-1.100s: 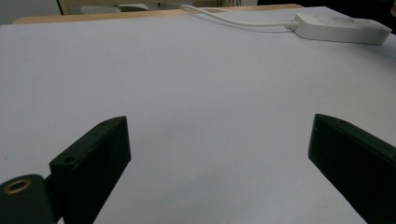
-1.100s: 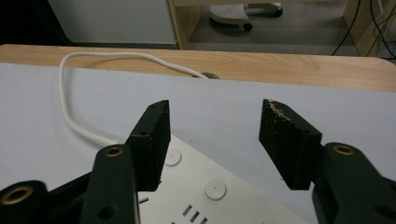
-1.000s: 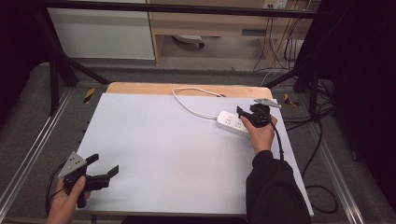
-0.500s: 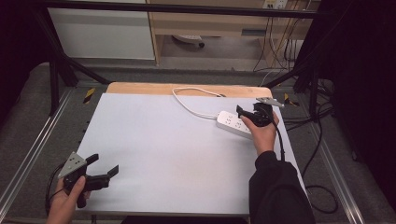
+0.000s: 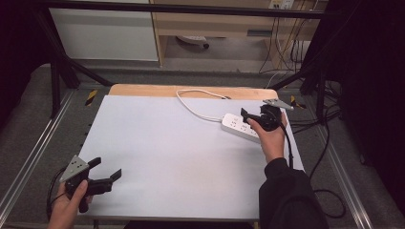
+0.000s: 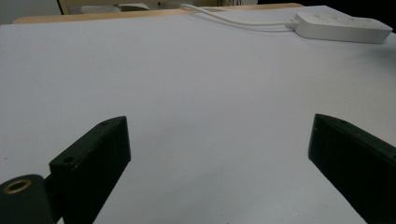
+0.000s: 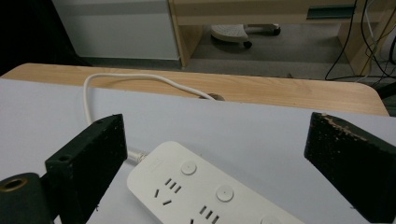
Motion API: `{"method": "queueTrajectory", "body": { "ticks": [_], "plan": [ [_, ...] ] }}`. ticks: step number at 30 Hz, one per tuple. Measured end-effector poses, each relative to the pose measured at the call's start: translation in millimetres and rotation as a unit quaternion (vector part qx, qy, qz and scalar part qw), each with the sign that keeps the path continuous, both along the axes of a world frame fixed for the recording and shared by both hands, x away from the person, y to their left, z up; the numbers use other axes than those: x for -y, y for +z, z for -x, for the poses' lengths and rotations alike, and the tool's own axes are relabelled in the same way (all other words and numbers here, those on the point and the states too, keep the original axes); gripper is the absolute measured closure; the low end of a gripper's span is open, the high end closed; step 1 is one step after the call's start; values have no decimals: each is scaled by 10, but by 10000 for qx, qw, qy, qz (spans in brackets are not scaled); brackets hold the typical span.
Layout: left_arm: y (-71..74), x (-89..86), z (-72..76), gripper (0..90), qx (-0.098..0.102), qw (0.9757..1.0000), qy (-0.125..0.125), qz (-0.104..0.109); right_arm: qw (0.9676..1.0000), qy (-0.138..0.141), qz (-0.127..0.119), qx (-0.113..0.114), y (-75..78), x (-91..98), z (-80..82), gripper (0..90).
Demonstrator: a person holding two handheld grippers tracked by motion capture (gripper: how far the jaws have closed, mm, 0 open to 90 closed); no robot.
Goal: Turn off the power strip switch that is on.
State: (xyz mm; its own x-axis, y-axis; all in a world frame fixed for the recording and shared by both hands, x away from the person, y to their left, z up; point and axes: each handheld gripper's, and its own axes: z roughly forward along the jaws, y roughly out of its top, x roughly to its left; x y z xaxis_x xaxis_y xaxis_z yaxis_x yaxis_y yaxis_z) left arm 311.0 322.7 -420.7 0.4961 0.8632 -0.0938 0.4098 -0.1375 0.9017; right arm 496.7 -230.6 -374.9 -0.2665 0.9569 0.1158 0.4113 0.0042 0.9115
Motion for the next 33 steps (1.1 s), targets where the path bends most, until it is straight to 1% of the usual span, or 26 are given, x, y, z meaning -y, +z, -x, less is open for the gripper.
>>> {"method": "queueTrajectory", "body": {
  "ticks": [2,4,7,8,11,14,21,22,23,24,25,27,28,29,30,31,33],
  "plan": [
    [1,0,0,55,17,10000,3,-11,10000,63,43,-18,20,-7,30,42],
    [2,4,2,54,26,10000,2,-8,9999,53,156,-44,30,-12,54,43],
    [2,7,2,55,27,10000,-5,-11,9997,75,187,-122,36,-16,100,42],
    [2,7,2,54,27,10000,-5,-11,9997,83,203,-101,36,-19,119,43],
    [1,7,2,54,19,10000,1,-6,9997,212,111,-93,39,-5,191,43],
    [4,7,4,55,22,10000,-4,-7,9995,292,-61,-107,54,31,269,45],
    [3,13,3,54,24,10000,-15,-27,9993,366,-66,17,113,102,451,51],
    [3,13,3,54,24,10000,-15,-27,9993,366,-66,17,113,102,451,51],
    [5,14,5,55,25,10000,-9,-19,9992,394,-83,42,127,128,514,50],
    [5,14,5,54,25,10000,-9,-19,9992,394,-83,42,127,128,514,50],
    [4,14,5,54,24,10000,-9,-25,9990,438,-112,70,133,148,587,50],
    [5,15,5,54,23,10000,-21,-32,9988,461,-124,91,137,155,646,50],
    [5,17,6,54,21,10000,-14,-29,9988,472,-107,109,137,162,679,50],
    [5,17,6,54,21,10000,-14,-29,9988,472,-107,109,137,162,679,50],
    [5,19,7,54,17,10000,-17,-21,9987,495,-102,120,135,168,710,49],
    [4,20,7,54,15,10000,-17,-28,9985,529,-81,128,123,170,776,48],
    [5,19,7,54,15,10000,-16,-25,9983,565,-59,118,107,171,827,47]
  ]
}}
